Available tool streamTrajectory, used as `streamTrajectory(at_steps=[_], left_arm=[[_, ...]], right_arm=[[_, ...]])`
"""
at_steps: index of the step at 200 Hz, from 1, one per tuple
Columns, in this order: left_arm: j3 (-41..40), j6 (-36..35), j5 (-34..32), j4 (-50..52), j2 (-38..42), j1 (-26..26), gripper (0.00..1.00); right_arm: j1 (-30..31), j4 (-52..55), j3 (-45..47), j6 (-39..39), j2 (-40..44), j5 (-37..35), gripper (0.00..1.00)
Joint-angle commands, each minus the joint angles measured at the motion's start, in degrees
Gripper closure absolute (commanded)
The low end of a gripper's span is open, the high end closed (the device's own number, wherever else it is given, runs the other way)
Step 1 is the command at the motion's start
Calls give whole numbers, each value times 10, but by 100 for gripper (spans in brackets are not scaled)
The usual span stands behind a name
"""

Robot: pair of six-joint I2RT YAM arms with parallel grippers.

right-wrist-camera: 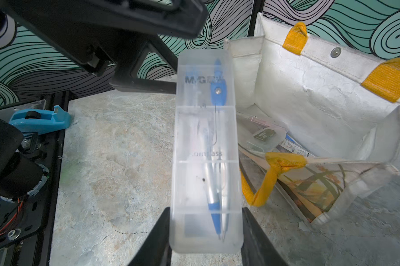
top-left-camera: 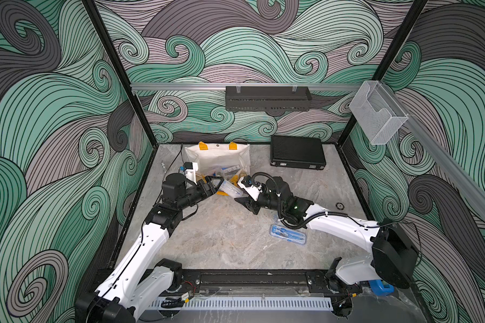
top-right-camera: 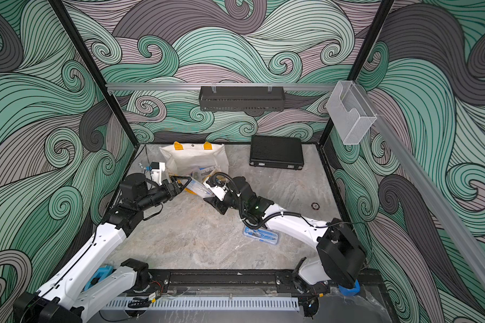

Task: Put the compass set into the canvas bag
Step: Place the compass set in the canvas bag.

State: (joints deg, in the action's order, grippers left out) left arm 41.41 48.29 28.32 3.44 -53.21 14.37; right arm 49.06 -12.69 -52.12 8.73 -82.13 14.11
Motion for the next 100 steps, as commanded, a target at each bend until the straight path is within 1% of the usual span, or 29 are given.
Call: streamTrajectory(at_steps=[1,15,24,39,51,100], left_arm=[[5,11,36,-32,-9,-3,31],[4,15,41,-43,-14,-3,36],[4,18,45,-51,-18,-3,42],[4,20,50,-61,-21,-3,49],[5,22,50,-66,-22,-3,55],[7,25,48,-70,-25,-3,76]], right_arm=[[-2,-17,-22,-8,14,23,67],[-2,-22,-26,-12,15,31,67],[-2,-24,-28,-15,15,34,67],[-2,-24,-33,-19,14,43,67],[-2,-25,-37,-22,12,50,67],[-2,-25,-49,-29,6,66,67]])
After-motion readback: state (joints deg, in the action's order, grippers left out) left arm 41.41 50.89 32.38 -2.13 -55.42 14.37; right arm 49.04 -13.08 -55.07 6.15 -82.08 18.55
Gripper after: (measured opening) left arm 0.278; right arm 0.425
